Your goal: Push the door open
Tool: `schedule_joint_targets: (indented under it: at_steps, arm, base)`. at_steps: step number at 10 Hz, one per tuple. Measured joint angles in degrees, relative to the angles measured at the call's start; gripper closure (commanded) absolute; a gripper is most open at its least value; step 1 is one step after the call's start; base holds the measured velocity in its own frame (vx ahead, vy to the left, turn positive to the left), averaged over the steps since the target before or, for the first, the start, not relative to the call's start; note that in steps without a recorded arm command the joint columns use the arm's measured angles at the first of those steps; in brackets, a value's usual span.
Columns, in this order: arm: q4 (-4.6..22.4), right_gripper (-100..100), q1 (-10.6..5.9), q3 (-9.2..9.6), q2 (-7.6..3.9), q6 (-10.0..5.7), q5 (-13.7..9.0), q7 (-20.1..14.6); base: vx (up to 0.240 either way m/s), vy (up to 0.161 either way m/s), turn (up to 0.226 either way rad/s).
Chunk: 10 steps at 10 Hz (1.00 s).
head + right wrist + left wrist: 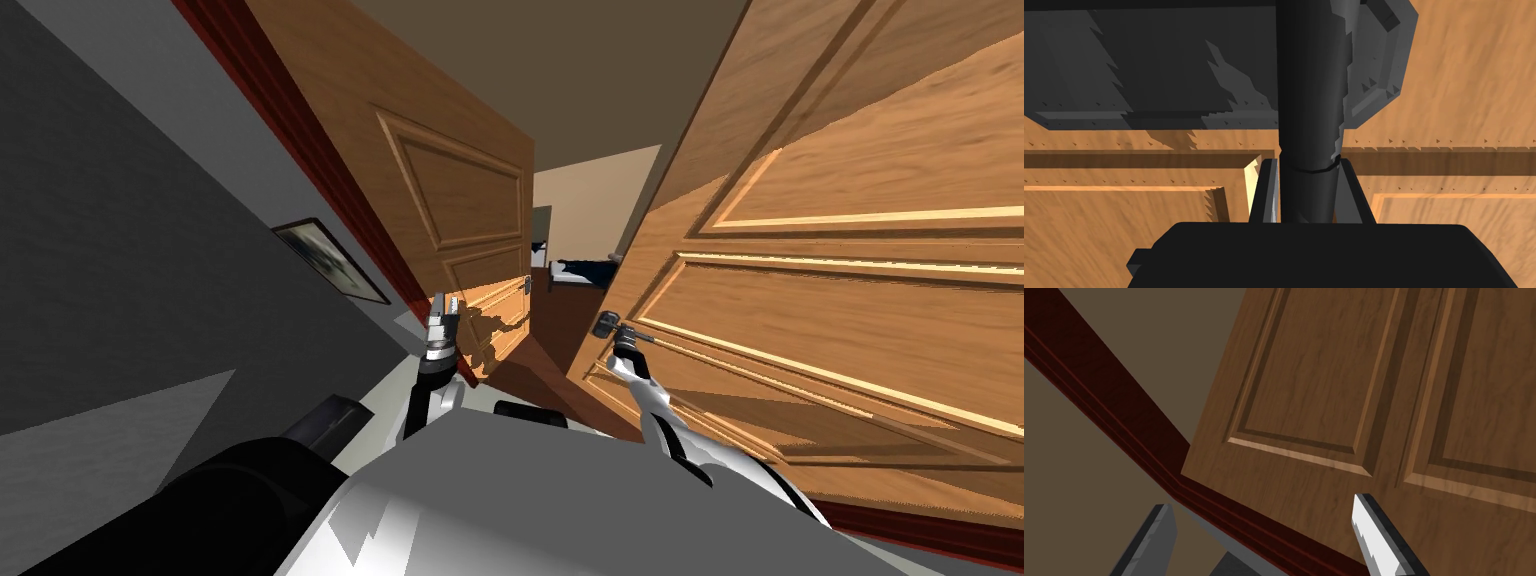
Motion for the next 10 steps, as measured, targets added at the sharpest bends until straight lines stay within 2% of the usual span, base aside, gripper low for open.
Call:
schedule_joint_targets:
  at_steps: [1,2,3,5,7,9,10]
  arm:
    - [0.5,100,-0.5,-0.93,0.2,0.02,-0.2,0.8]
    - [-1.4,100,0.02,-2.27,1.1,0.99,-0.4,2.3]
    - [-0.6,100,-0.63,-2.54,0.9,0.71,-0.4,2.7]
    - [1.4,100,-1.92,-4.33,1.52,-0.22,-0.6,4.2]
    - [1.4,100,-2.44,-6.59,2.71,0.01,-1.0,6.5]
    - [4.0,100,-3.88,-8.19,2.74,-1.07,-1.2,7.8]
    - [4.3,100,-4.3,-9.06,3.01,-1.33,-1.3,8.7]
  base:
    - [0.113,-0.021,-0.014]
    - [0.066,-0.012,-0.018]
    - [0.084,-0.006,-0.022]
    - [0.124,-0.019,-0.02]
    - [0.132,-0.018,-0.028]
    - [0.135,-0.016,-0.027]
    - [0.05,-0.011,-0.007]
